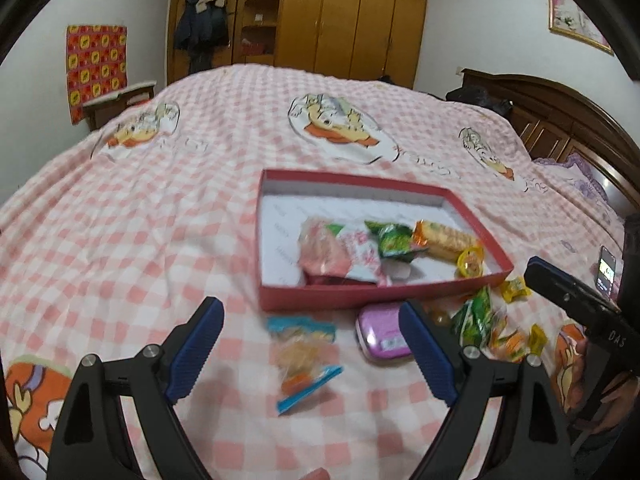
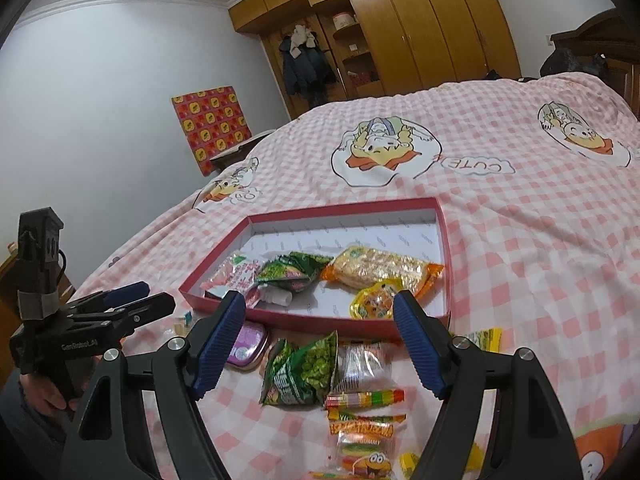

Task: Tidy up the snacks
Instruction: 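Grasp the clear blue-stick candy packet with the left tool while the right tool grasps the rainbow gummy bag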

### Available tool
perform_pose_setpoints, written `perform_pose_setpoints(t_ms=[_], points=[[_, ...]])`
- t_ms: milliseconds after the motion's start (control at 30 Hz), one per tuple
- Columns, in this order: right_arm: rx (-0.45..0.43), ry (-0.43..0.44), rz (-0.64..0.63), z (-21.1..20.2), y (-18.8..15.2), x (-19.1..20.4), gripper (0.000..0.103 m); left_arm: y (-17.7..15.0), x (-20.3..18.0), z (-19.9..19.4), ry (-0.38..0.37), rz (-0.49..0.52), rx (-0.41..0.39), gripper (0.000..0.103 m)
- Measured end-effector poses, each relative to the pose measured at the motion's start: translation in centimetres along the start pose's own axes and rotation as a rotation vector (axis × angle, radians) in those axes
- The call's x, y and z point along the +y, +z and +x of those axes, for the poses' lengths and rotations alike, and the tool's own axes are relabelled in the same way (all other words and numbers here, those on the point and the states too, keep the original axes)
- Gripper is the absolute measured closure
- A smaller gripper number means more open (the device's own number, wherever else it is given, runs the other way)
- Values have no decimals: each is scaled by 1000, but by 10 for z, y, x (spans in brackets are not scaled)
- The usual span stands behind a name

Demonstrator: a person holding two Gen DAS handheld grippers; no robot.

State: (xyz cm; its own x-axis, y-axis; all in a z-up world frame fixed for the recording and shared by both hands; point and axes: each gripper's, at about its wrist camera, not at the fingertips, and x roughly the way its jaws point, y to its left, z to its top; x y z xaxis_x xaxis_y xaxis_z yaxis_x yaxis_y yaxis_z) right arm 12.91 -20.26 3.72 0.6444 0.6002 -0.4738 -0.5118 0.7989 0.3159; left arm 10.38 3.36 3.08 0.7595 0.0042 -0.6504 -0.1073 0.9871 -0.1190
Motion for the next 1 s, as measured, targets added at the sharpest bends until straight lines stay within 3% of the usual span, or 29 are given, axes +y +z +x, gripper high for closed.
perform_pose_setpoints(t_ms=[133,267,333,400,467,600,700,867,1000], points=[[24,-16,5,-1,-8,-2,25,-9,9,6,14,-32,53,11],[68,-78,23,-5,-16,-8,25,-19,12,17,15,-49,113,20],[93,-100,45,-8,-23,-15,25,-22,12,21,12,-54,123,33],[114,-116,72,-13,-30,-20,25,-24,13,22,5,-63,131,56],[125,-118,96,-19,-38,-24,25,-25,16,19,-7,-87,114,67],[143,-128,122,-27,-49,-27,25,-24,17,13,2,-88,84,71],[173,-198,111,-26,-53,-21,25,-25,16,10,5,-82,67,73],[190,-254,6,-19,-54,1,26,-29,11,2,-13,-77,65,75],[203,-239,-67,-8,-54,13,35,-33,6,-2,-19,-76,68,75]])
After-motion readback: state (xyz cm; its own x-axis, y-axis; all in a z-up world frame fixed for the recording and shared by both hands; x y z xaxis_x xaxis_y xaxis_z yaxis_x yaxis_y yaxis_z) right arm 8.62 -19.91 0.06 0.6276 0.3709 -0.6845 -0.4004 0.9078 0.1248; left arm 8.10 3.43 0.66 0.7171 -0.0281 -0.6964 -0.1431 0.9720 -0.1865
